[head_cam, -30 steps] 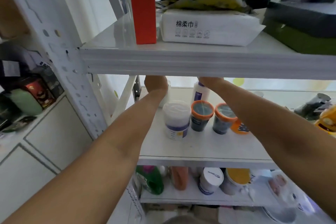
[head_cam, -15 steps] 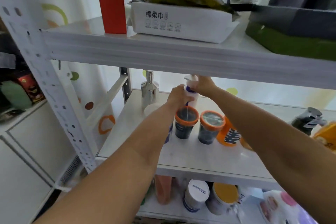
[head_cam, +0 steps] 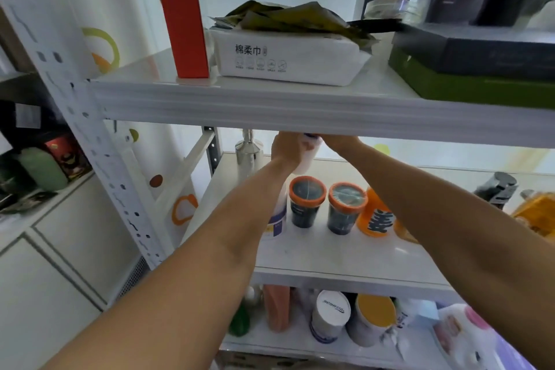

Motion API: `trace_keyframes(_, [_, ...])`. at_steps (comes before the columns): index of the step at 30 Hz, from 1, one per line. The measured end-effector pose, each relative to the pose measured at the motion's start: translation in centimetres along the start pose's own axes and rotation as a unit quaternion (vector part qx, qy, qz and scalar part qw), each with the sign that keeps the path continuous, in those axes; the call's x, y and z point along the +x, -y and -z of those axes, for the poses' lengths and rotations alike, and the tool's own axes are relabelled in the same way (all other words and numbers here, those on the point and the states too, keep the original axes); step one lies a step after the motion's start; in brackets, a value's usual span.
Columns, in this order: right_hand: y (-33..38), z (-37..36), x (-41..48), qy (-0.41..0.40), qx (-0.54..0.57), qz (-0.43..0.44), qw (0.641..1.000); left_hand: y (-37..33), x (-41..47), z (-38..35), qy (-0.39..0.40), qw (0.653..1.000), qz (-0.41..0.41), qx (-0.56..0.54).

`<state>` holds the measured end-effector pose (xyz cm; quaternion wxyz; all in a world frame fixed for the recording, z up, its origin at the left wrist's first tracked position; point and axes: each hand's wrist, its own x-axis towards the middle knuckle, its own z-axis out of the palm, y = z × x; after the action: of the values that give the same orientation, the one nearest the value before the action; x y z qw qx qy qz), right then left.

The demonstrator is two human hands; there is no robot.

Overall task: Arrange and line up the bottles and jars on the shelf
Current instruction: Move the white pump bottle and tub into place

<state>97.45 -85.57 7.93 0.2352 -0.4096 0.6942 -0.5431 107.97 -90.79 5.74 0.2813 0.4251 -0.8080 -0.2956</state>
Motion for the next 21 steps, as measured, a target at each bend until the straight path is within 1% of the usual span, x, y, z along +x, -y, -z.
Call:
trace_keyframes(1, [0.1,0.0,-0.1,-0.003,0.051,0.024,0.998,0.0,-0.1,0.5,-0.003,1.000,0.002,-0.002])
trace_keyframes(2, [-0.1,-0.3,-0.2,-0.012,0.077,0.049,0.996,-0.1,-0.4,1.0,-0.007,1.000,0.003,0.000])
trace_keyframes(3, [0.0,-0.4,-0.5,-0.021,0.066,0.068,0.995,-0.2,-0.8,1.5,-0.011,1.000,-0.004,0.003])
trace_keyframes(5, [0.6,-0.9,-1.7,-0.036,0.001,0.045,0.998,-0.3,-1.6,2.6,-0.017,1.000,-0.018,0.010])
trace_keyframes(6, [0.6,-1.2,-2.0,-0.063,-0.019,0.059,0.996,-0.2,-1.9,3.1,-0.016,1.000,-0.022,0.016])
trace_keyframes(8, [1.0,-2.0,-2.6,-0.105,-0.026,0.113,0.988,0.1,-2.4,4.1,-0.018,0.999,-0.031,0.024])
trace_keyframes(10, [1.7,-3.0,-3.4,-0.116,-0.019,0.131,0.984,0.6,-2.8,5.0,-0.024,0.999,-0.036,0.023])
trace_keyframes(12, [3.0,-3.9,-4.3,-0.113,-0.018,0.126,0.985,1.1,-3.3,6.1,-0.042,0.998,-0.043,0.012])
trace_keyframes(17, [5.4,-6.8,-5.5,-0.068,-0.015,0.129,0.989,2.5,-5.1,9.2,-0.102,0.992,-0.071,-0.006])
trace_keyframes(21, [6.9,-9.7,-5.5,-0.040,-0.033,0.148,0.988,4.2,-6.1,11.5,-0.154,0.984,-0.077,0.037])
